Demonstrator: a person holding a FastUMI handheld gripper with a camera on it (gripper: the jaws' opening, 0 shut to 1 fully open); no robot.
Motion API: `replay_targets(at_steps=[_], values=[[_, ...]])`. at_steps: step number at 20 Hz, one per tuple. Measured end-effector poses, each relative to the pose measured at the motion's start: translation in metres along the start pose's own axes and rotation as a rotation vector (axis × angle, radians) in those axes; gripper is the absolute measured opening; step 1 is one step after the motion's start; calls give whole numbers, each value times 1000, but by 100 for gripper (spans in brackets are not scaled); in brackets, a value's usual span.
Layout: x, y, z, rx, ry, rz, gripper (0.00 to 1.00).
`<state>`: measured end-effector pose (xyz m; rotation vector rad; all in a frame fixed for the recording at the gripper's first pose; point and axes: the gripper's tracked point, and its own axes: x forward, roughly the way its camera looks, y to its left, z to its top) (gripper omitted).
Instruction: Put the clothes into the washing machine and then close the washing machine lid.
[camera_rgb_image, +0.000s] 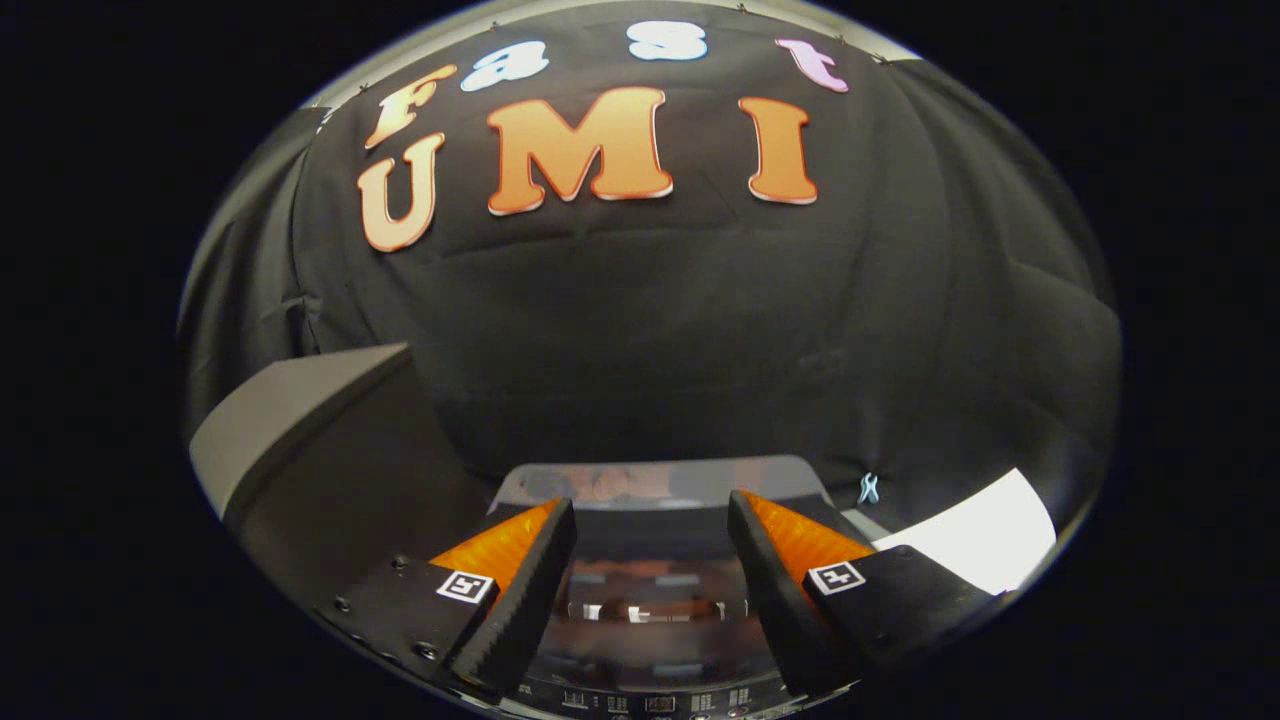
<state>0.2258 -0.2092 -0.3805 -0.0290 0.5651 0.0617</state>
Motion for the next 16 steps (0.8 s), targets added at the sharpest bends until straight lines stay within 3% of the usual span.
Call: replay_targets(at_steps=[9, 12, 16], values=[[0, 3, -84, 41, 162, 7, 99], [-7, 6, -65, 46, 128, 6, 99], [-39, 16, 0, 45, 6, 15, 98]])
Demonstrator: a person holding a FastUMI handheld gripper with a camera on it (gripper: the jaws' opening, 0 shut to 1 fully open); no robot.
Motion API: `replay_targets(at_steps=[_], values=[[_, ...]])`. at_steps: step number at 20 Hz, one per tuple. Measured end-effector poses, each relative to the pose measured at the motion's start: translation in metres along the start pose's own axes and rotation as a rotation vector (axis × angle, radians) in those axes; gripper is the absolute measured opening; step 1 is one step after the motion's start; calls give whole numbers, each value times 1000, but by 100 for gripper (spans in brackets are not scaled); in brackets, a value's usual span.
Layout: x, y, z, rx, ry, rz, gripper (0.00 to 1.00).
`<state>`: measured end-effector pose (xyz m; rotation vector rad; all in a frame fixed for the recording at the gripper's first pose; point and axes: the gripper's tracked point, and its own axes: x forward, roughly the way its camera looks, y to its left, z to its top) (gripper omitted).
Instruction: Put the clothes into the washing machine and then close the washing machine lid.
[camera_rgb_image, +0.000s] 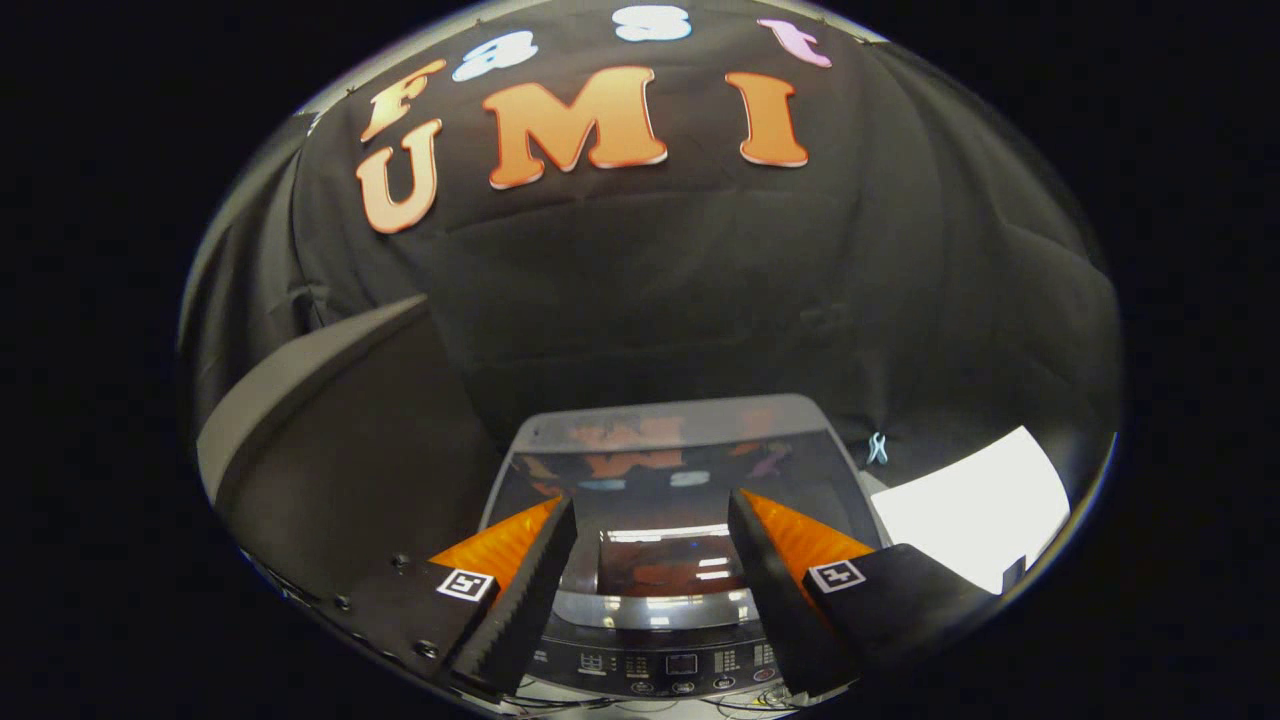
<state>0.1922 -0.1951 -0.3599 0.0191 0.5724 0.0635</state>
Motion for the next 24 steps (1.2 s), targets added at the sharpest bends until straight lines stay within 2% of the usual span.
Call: replay_targets(at_steps=[10, 17, 24], values=[[-136, 39, 146, -82, -310, -2, 98], [-214, 68, 194, -112, -460, -4, 98], [-254, 81, 209, -143, -514, -29, 98]])
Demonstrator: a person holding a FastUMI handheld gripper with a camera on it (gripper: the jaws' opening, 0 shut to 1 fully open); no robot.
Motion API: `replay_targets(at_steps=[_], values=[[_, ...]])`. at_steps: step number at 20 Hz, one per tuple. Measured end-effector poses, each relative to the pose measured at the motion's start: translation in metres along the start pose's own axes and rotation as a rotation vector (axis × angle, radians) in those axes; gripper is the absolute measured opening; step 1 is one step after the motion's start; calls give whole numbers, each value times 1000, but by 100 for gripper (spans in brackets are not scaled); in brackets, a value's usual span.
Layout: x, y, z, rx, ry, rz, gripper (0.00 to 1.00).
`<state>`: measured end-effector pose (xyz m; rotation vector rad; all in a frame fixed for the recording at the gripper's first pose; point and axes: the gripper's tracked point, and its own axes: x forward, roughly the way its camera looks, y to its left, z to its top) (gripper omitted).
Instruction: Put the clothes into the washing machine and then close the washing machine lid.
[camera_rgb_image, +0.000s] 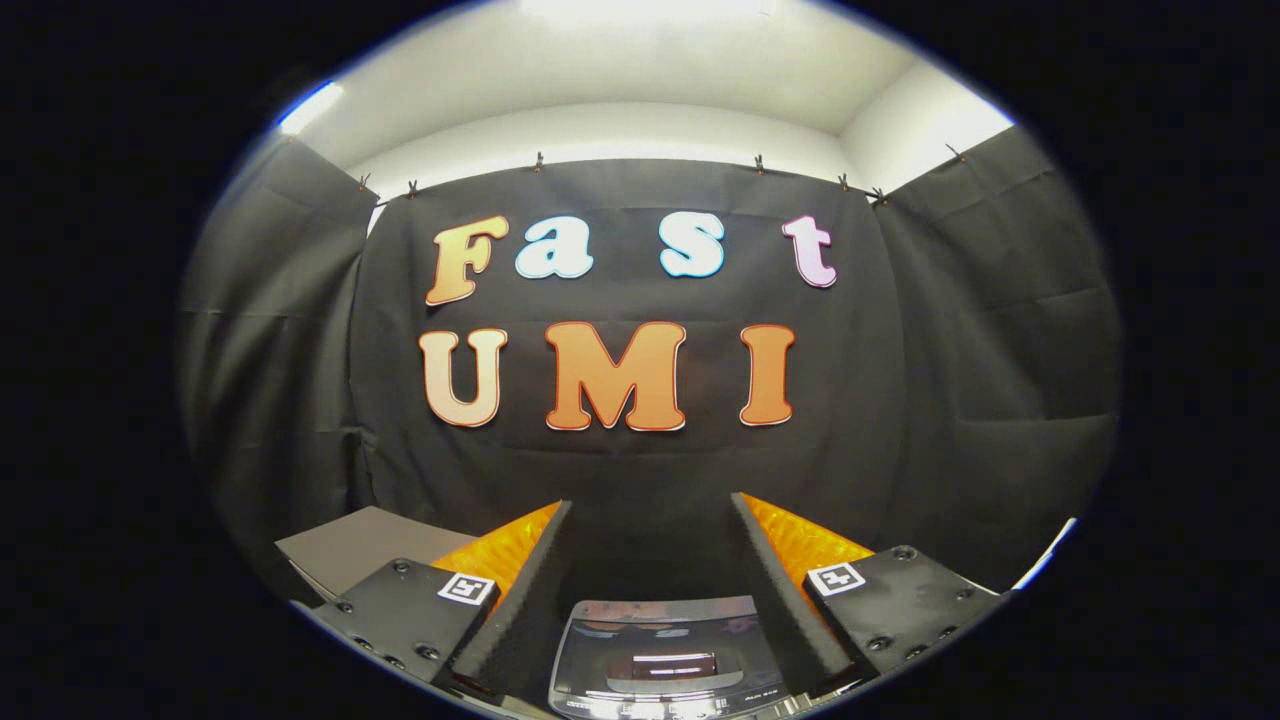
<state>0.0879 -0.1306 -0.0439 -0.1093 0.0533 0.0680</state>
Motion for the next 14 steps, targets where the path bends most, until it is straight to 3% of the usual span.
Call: replay_targets(at_steps=[14], values=[[-12, 7, 17, 16, -19, 6, 98]])
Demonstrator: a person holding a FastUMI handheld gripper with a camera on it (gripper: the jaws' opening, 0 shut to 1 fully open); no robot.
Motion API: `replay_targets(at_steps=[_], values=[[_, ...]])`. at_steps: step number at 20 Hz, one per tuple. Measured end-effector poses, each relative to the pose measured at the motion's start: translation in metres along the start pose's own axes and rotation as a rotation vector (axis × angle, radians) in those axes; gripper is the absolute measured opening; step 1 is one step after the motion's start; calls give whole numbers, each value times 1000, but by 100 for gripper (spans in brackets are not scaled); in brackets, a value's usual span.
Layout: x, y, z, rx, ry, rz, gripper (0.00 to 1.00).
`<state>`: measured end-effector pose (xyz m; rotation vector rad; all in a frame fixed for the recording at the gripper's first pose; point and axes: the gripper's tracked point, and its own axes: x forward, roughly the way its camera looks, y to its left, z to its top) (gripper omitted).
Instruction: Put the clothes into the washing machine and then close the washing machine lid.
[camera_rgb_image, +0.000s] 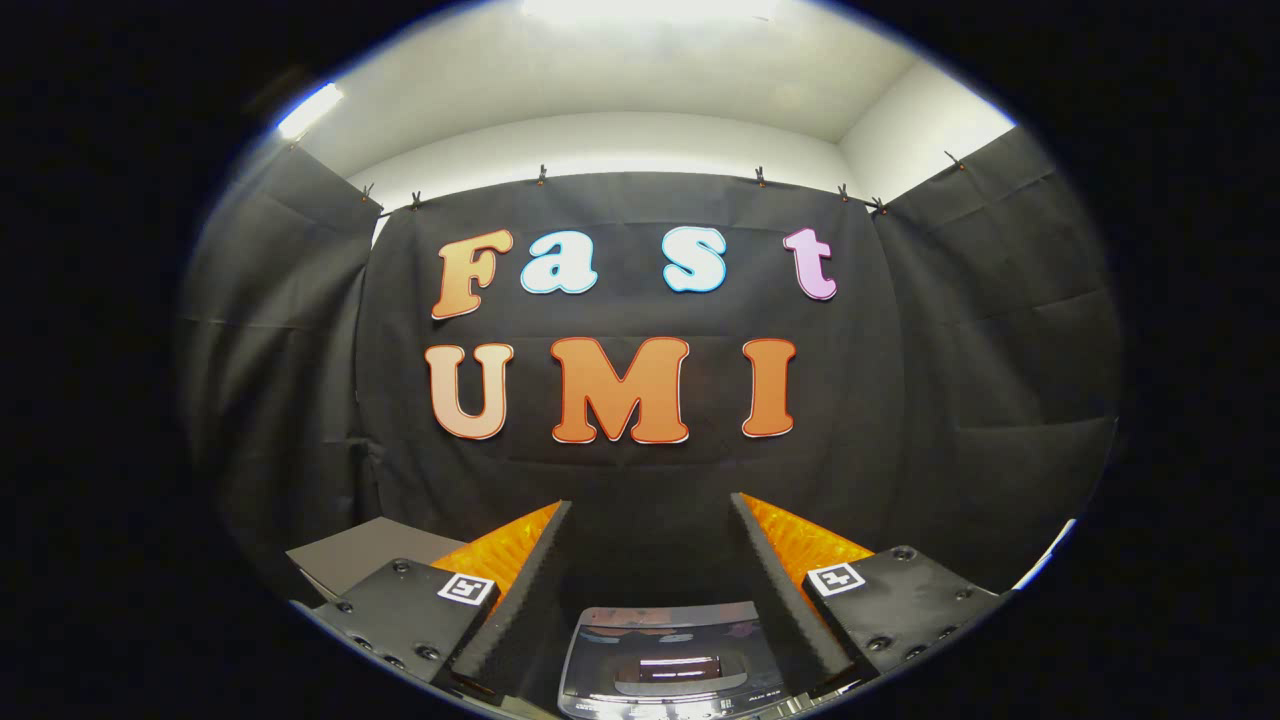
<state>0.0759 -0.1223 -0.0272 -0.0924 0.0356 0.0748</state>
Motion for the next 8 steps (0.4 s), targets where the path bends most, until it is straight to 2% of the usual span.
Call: replay_targets(at_steps=[8], values=[[-1, -1, -1, 7, 10, -1, 98]])
